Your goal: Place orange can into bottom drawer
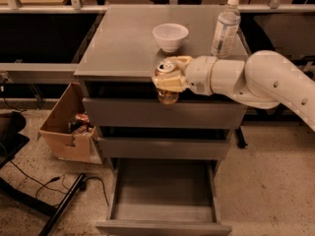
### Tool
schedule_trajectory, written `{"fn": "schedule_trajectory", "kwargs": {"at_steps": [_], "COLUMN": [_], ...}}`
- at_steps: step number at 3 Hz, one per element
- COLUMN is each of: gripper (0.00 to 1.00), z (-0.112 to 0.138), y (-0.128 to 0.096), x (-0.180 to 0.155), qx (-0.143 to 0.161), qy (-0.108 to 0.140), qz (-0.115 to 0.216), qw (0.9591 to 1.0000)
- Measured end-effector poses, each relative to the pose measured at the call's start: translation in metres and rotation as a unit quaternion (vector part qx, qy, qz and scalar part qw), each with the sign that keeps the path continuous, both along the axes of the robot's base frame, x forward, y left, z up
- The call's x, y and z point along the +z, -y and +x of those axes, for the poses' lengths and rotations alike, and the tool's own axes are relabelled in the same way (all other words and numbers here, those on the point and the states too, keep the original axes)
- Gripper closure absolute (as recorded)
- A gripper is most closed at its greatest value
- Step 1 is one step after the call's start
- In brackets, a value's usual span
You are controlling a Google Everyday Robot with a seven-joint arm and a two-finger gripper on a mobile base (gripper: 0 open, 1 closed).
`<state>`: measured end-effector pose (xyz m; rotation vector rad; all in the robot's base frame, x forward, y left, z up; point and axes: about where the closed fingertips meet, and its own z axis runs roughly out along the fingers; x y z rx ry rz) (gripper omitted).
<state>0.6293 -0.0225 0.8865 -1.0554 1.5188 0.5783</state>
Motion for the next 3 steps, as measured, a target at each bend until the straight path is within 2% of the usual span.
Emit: {"fn": "schedule_trajectory", "kwargs": {"at_steps": [1,2,3], "gripper": [1.00,1.00,1.00], "z": [-0.032,-0.026,-0.026], "y": [0.022,0.022,0.022], "x": [-0.083,-0.128,-0.128], "qx": [-0.017,-0.053,-0.052], "qy": [-0.037,-0.023,-0.023], "qz": [-0.007,0.012,0.012], "qw": [0.9992,0.9982,0.9983]}}
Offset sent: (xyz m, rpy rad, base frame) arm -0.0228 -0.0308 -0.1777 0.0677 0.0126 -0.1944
